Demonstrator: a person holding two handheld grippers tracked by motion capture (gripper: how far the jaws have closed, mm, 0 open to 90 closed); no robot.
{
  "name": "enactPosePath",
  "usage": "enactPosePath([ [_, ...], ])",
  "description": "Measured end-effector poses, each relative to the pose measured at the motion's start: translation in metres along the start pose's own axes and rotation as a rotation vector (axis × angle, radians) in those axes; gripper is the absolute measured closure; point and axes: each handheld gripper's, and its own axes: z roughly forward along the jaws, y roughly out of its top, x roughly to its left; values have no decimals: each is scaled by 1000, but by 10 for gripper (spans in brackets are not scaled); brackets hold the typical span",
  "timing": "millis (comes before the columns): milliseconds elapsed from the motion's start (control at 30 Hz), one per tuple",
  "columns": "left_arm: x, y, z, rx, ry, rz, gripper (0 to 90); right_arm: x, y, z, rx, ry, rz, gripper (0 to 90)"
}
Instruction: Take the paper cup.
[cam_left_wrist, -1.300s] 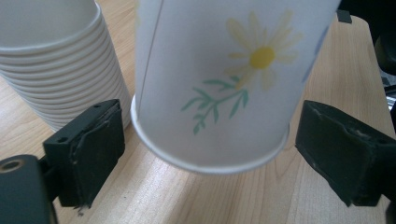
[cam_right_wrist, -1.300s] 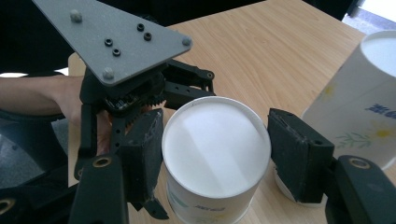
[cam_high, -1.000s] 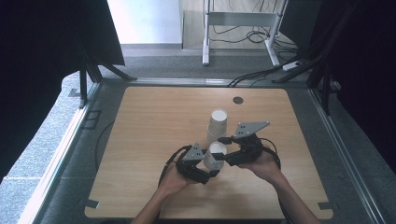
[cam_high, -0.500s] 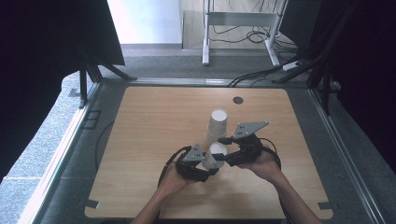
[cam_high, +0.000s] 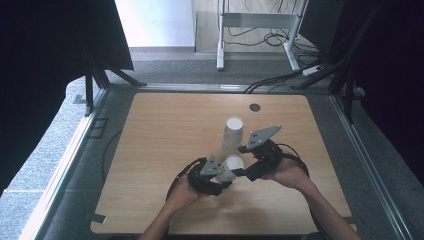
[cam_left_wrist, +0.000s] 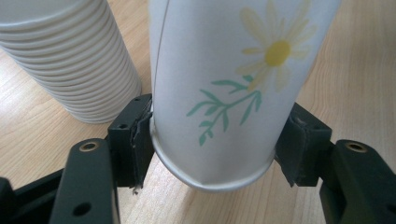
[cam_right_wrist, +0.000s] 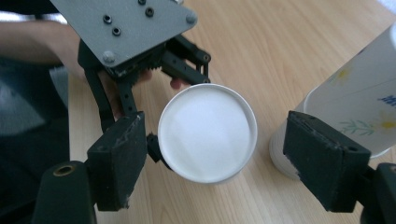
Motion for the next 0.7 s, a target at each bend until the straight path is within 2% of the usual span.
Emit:
enactPosePath([
  [67,-1,1,0,10,2,7,356,0,1,1,13,0,-9,209],
  [100,-2,1,1,12,2,12,356,1,4,4,48,4,-30,209],
  [133,-2,1,1,12,2,12,356,1,4,4,48,4,-30,209],
  [167,-2,2,0,23,2,26,356,1,4,6,68,3,-36,209],
  [233,-3,2,0,24,4,25,356,2,6,15,133,12,-57,211],
  [300,-3,2,0,28,3,24,356,2,6,20,166,12,-67,217],
  [333,-3,2,0,28,3,24,356,2,6,20,166,12,-67,217],
  [433,-3,2,0,46,5,32,356,3,7,29,218,11,-87,231],
  [500,-3,2,1,50,4,32,356,3,7,30,226,9,-91,233],
  [533,-3,2,2,64,8,44,356,4,8,34,249,14,-93,243],
  [600,-3,3,2,70,7,47,357,4,9,36,254,14,-97,248],
  [700,-4,3,4,79,5,54,356,6,10,41,286,22,-108,295],
])
